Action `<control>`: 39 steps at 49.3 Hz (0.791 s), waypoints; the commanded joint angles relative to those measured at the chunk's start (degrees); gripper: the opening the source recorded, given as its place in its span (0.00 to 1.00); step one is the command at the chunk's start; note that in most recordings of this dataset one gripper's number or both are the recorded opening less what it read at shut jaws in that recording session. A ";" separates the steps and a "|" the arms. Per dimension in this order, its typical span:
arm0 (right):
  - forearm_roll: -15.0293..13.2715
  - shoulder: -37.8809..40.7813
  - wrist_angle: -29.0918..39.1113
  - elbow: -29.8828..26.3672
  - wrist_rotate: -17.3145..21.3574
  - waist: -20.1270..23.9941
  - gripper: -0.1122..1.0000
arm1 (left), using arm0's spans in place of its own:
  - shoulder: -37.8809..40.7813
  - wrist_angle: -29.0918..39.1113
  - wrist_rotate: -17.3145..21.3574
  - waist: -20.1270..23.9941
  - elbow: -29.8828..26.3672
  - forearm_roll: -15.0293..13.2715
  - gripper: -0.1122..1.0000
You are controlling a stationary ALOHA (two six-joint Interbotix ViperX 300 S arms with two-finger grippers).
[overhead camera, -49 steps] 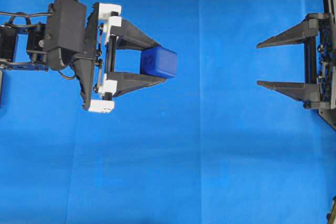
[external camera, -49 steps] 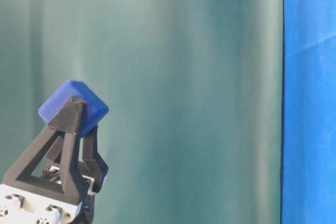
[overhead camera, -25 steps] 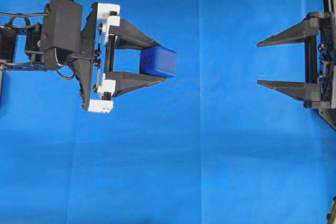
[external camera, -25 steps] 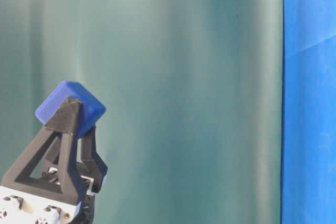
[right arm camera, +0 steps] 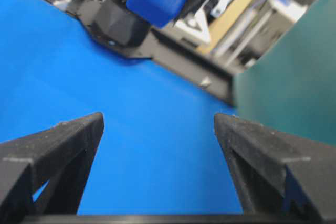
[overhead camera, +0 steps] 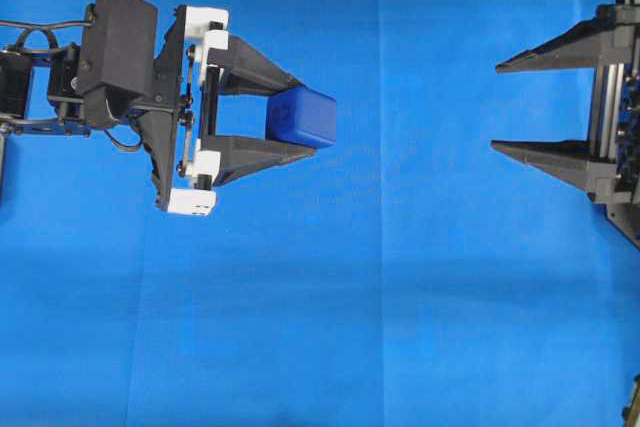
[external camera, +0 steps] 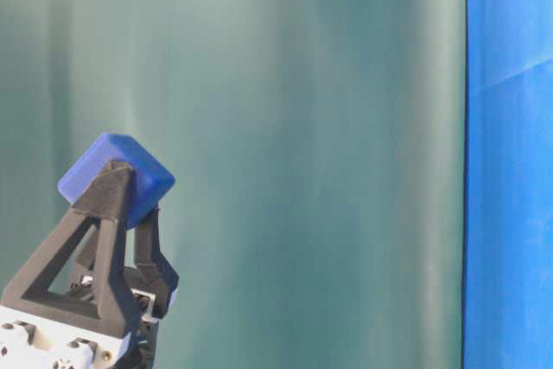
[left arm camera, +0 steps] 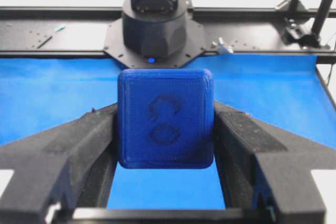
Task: Handover the blue block to the right arm after grasping it with the left arm, then place it in the designated position.
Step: 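Hold the cube up with the left gripper while right gripper turns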
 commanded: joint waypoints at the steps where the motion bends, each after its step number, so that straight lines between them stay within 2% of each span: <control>1: -4.22 0.26 -0.44 -1.67 -1.49 0.18 0.96 | -1.14 -0.53 -0.09 0.09 -0.70 -0.09 0.51; 16: -21.18 0.97 -0.53 -1.58 -10.90 0.88 0.96 | -1.14 -0.62 -0.09 0.09 -0.62 -0.09 0.51; 20: -24.61 1.14 -0.53 -1.58 -12.57 1.49 0.96 | -1.14 -0.53 -0.09 0.09 -0.62 -0.18 0.51; 39: -33.66 1.85 -0.18 -1.49 -13.54 2.99 0.95 | -1.14 -0.79 -0.18 0.09 -0.70 -0.18 0.51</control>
